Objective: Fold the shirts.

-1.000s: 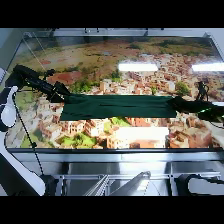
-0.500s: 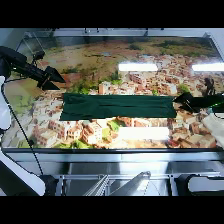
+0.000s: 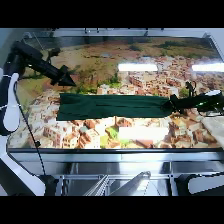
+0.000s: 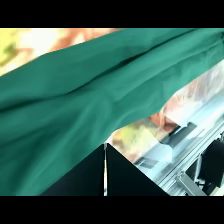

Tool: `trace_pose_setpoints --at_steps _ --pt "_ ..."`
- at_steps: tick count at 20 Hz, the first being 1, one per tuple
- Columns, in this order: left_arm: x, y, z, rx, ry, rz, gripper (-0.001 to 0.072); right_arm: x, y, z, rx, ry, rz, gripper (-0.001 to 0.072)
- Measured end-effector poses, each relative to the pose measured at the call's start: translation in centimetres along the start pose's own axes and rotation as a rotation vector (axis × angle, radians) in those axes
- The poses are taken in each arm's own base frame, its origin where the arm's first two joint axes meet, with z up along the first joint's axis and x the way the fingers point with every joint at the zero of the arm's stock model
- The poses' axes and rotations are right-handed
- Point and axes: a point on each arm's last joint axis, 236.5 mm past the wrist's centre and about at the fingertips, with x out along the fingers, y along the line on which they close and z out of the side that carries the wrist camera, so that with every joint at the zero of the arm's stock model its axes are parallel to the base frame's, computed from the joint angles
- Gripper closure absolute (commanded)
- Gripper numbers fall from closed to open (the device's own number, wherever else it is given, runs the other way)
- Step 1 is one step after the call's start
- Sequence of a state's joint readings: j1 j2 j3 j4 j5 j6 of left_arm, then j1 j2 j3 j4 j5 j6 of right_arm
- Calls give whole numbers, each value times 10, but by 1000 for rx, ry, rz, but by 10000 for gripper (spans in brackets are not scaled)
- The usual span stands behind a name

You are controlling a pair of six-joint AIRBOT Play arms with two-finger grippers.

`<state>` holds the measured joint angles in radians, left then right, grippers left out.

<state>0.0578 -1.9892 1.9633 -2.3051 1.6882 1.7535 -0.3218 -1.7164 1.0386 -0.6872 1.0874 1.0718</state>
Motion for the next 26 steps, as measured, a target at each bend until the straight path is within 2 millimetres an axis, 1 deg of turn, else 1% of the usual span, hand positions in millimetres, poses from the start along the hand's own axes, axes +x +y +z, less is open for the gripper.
trace_pose_setpoints --at_steps 1,3,5,6,9,10,12,14,16,18,19,20,21,22,23,25,26 --pt "17 -6 0 6 15 -1 682 -1 3 2 -18 -2 2 694" --pt "62 -20 -5 20 63 -1 682 -10 9 7 -62 -2 0 693" --pt "108 -35 -12 47 110 5 682 -32 28 11 -92 0 46 694" --pt "135 -45 -16 72 135 10 682 -42 37 9 -106 13 70 694" --pt "204 -77 -33 154 220 23 682 -77 61 6 -152 23 121 693" --pt "223 -86 -40 176 246 35 682 -87 67 4 -164 25 130 694" --pt "259 -101 -53 211 292 61 681 -105 82 -2 -196 28 154 693" --pt "281 -115 -67 225 330 66 678 -122 91 -8 -225 28 162 693" --pt "297 -127 -81 227 358 49 676 -137 101 -13 -255 25 168 693" --pt "300 -143 -84 226 357 5 677 -149 111 -16 -284 14 175 694" --pt "295 -155 -80 239 337 -27 677 -154 118 -18 -298 5 184 693" --pt "279 -181 -74 252 304 -99 676 -158 127 -19 -312 -6 202 694" --pt "253 -206 -63 280 253 -158 677 -162 138 -20 -326 -16 229 693" --pt "223 -223 -53 303 206 -198 676 -164 152 -22 -343 -24 264 694" --pt "194 -230 -46 324 171 -214 677 -165 167 -25 -363 -27 301 694" --pt "119 -244 -35 359 74 -255 677 -157 202 -33 -418 -21 365 693" --pt "80 -243 -34 372 28 -259 676 -149 219 -39 -448 -9 388 693"
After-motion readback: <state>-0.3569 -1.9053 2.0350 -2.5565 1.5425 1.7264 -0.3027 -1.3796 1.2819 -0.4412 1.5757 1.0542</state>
